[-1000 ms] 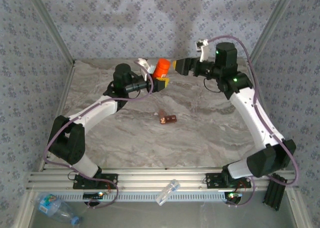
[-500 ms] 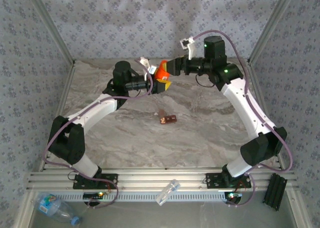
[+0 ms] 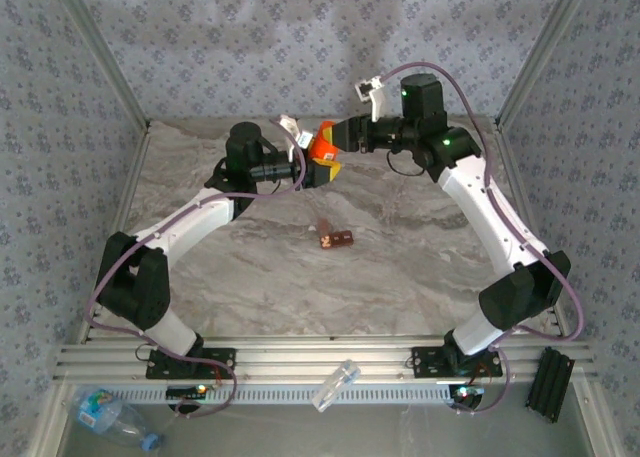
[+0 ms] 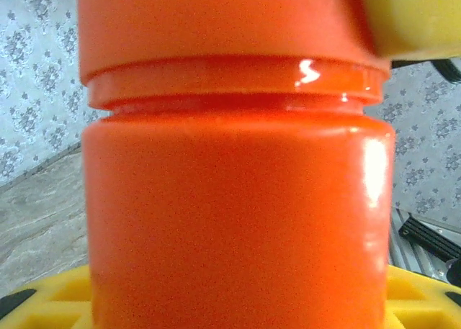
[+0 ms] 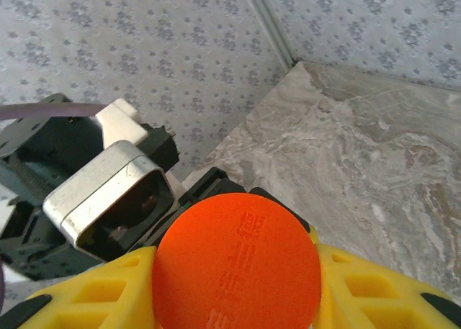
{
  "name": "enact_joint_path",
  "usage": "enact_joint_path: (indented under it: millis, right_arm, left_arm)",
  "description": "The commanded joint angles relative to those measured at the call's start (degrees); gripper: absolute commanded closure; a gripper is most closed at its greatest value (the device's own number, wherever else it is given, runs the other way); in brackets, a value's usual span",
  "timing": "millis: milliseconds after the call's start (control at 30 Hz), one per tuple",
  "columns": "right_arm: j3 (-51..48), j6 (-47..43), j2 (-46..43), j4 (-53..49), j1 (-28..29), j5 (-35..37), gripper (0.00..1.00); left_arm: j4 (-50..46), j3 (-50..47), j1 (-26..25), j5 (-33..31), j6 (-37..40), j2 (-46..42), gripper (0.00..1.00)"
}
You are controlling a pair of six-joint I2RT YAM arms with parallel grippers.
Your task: Sort the pills into containers
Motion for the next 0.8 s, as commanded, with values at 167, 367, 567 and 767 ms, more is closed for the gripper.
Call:
enact_joint_path:
  millis: [167,367,567,767]
  right_arm:
    - [-5.4,12.5,0.9,2.2,8.6,19.8,0.60]
    - [-6.1,17.1,1.8,5.0,10.9,26.1,0.57]
    - [-6.5,16.9,-0.5,5.5,8.1,22.9,0.40]
    - [-11.0,14.5,-7.4,10.7,-0.4,7.8,0.14]
  left_arm:
    - [4.2,-0.2,-3.2,-13.2,4.2,-1.8,1.00]
    - [6.8,-1.9,-4.6,-20.0,4.8,-1.6,1.00]
    - [7.3,-2.6,-4.2,-22.0,4.4,-1.5,1.00]
    - [5.5,-2.1,-3.0,-22.1,4.9,-2.3,1.00]
